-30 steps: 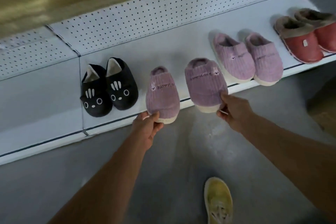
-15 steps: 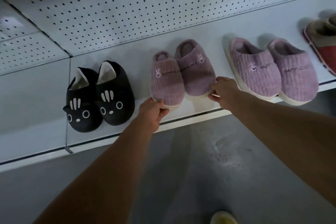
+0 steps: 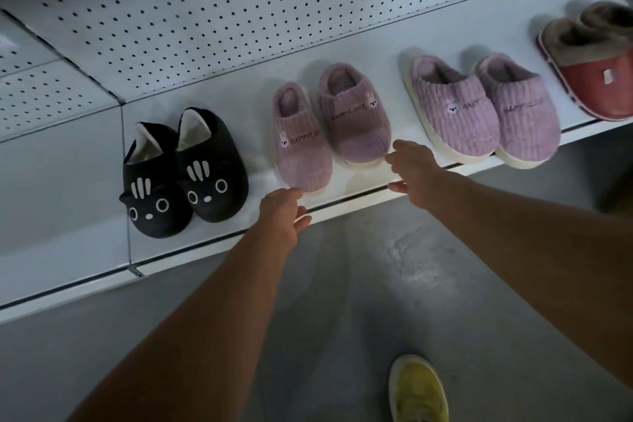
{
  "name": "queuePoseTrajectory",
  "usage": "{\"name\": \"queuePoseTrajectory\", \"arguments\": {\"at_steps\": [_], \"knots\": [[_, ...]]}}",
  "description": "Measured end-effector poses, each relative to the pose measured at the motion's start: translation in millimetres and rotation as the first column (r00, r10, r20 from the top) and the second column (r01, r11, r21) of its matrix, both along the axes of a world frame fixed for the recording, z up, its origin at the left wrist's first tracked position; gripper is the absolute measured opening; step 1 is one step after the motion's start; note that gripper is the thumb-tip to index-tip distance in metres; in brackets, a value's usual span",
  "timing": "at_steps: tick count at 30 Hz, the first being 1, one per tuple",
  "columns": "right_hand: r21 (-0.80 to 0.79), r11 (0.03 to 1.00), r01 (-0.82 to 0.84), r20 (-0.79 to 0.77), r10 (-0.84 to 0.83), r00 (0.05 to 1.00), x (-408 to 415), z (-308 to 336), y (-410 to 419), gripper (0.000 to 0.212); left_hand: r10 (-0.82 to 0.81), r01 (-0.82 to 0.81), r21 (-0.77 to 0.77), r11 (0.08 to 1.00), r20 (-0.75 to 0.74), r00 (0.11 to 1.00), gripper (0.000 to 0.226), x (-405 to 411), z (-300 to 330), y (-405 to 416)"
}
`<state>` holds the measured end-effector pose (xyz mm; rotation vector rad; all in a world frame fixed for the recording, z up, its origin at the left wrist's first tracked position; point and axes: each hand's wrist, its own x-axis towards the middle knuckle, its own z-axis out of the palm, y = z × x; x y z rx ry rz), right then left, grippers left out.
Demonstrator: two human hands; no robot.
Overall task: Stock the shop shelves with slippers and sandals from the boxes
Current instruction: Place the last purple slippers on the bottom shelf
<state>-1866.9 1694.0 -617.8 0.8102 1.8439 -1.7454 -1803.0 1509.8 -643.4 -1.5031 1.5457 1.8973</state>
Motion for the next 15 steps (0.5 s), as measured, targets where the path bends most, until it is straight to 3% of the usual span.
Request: {"name": "queuePoseTrajectory", "arguments": {"at_steps": [2, 5, 9, 15], "knots": [[-0.019, 0.999, -0.050, 0.030, 0.051, 0.998, 15.3, 7.4, 1.2, 0.024, -0.005, 0.005, 0.041, 0.999, -0.003, 1.000, 0.023, 13.4, 14.9, 9.2], [-0.039, 0.999, 0.006, 0.078, -0.003, 0.997, 43.3, 24.3, 0.3, 0.021, 0.014, -0.014, 0.157, 0.988, 0.005, 1.000, 0.003, 39.3, 41.8, 26.2], [-0.115, 0.990, 0.076, 0.118, -0.062, 0.991, 81.0, 60.4, 0.4, 0.019, 0.038, -0.038, 0.289, 0.956, 0.005, 0.999, 0.017, 77.3, 83.6, 40.4], [-0.249, 0.960, 0.131, 0.162, -0.092, 0.983, 148.2, 128.3, -4.2, 0.009, 0.126, -0.103, 0.405, 0.909, -0.030, 0.992, 0.013, 135.3, 150.7, 35.7]]}}
